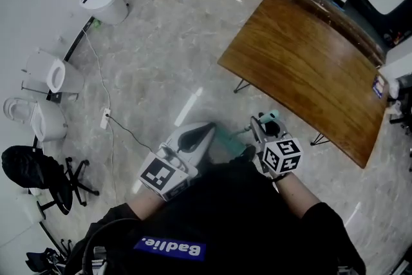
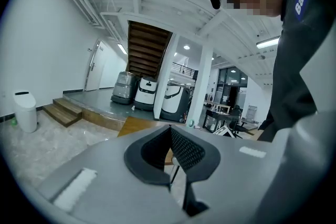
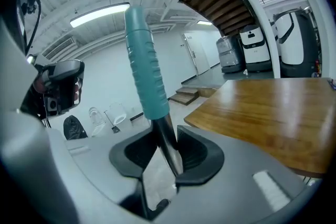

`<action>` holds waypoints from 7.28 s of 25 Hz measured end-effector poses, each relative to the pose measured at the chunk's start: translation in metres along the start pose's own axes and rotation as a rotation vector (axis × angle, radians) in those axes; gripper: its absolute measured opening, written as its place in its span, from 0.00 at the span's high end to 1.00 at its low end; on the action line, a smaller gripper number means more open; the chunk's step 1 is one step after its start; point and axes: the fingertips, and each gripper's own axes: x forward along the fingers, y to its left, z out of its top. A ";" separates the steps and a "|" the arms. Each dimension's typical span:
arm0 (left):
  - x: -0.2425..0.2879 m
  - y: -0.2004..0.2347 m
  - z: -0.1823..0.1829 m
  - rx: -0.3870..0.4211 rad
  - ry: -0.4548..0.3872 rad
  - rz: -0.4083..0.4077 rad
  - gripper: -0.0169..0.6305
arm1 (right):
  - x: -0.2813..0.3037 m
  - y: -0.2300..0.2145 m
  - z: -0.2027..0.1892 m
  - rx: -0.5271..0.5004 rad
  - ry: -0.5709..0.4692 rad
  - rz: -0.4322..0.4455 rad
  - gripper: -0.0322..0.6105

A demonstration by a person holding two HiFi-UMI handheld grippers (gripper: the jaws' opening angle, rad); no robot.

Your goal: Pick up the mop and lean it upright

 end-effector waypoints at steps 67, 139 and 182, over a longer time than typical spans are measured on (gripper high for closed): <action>0.008 0.035 -0.001 0.027 0.075 0.143 0.95 | 0.122 -0.167 0.018 -0.080 0.137 -0.014 0.77; -0.001 0.013 0.017 0.103 -0.008 -0.242 0.95 | -0.021 -0.105 0.014 0.045 -0.160 -0.340 0.60; -0.073 -0.176 -0.066 0.097 0.055 -0.344 0.95 | -0.242 0.127 -0.058 0.071 -0.340 -0.167 0.94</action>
